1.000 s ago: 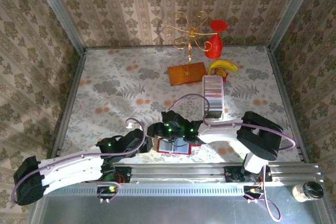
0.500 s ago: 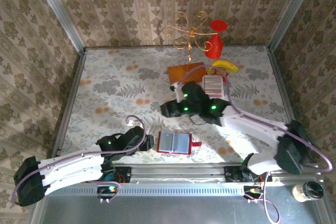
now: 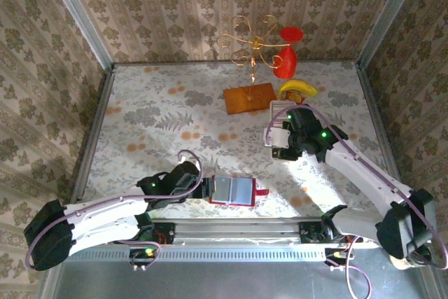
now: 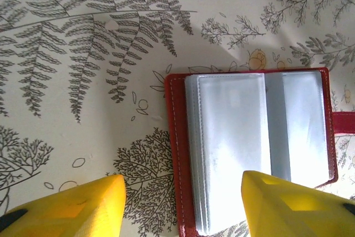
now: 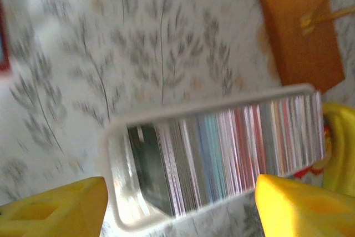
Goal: Put the credit cards into the card holder
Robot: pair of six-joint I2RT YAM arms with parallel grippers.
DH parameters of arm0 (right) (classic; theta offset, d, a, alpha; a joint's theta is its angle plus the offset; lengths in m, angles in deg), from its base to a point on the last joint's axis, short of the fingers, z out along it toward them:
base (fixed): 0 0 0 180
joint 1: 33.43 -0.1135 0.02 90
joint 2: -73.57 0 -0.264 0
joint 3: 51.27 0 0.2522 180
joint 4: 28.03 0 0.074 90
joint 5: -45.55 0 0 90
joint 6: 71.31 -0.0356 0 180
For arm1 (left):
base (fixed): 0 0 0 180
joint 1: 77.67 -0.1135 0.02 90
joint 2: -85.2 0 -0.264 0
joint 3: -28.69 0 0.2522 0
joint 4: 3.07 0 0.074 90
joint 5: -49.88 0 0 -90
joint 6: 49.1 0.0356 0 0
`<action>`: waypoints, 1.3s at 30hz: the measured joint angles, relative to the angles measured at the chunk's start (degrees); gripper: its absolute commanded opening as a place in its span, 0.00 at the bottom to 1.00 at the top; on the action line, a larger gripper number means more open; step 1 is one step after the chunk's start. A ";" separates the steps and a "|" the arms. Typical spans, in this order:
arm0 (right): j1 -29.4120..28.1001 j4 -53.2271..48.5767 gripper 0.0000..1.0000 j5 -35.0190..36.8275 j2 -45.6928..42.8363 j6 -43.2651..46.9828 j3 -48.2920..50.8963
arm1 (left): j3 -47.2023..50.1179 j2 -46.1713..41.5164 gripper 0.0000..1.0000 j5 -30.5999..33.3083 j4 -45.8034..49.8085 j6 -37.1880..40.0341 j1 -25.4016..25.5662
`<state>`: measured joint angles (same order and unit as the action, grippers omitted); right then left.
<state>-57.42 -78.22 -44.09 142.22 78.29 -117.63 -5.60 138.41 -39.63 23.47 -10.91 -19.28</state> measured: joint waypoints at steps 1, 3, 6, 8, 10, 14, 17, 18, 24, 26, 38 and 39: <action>1.46 0.20 0.71 0.52 0.92 2.80 0.35 | -0.02 0.39 0.59 -0.57 -0.26 0.11 0.00; 3.67 0.63 0.71 1.16 2.71 7.39 0.52 | -0.04 1.03 0.59 -1.27 -0.66 0.39 0.00; 5.16 2.19 0.73 1.86 5.03 11.98 0.52 | -0.04 1.51 0.59 -2.14 -1.09 0.50 0.00; 5.20 3.15 0.75 2.01 6.40 14.01 0.52 | -0.04 1.60 0.59 -2.49 -1.55 0.50 -0.02; 5.20 4.24 0.78 2.05 7.50 15.39 0.52 | -0.04 1.64 0.59 -2.75 -1.97 0.50 -0.04; 5.20 6.82 0.84 2.05 9.11 16.57 0.52 | -0.04 2.21 0.59 -3.15 -2.58 0.48 -0.04; 5.05 8.79 0.89 2.10 9.92 16.81 0.81 | -0.04 2.32 0.59 -3.41 -2.64 0.48 -0.28; 5.01 9.44 0.89 2.12 10.16 16.87 0.98 | -0.04 2.32 0.59 -3.52 -2.69 0.48 -0.33; 4.11 11.19 0.92 2.29 13.64 16.81 1.25 | -0.04 2.32 0.59 -3.65 -2.82 0.46 -0.37; 3.78 11.41 0.93 2.32 14.58 16.81 1.27 | -0.04 2.32 0.59 -3.74 -2.82 0.46 -0.37; 2.64 12.22 0.75 3.87 17.49 17.18 1.33 | -0.02 2.34 0.58 -3.76 -3.06 0.42 -0.37; 2.58 12.07 0.71 3.89 17.46 17.16 1.33 | -0.02 2.34 0.58 -3.76 -3.06 0.44 -0.37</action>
<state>-54.84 -66.15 -40.20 159.68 95.44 -116.30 -5.62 140.74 -43.39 20.41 -10.47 -19.65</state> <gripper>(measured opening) 0.772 0.580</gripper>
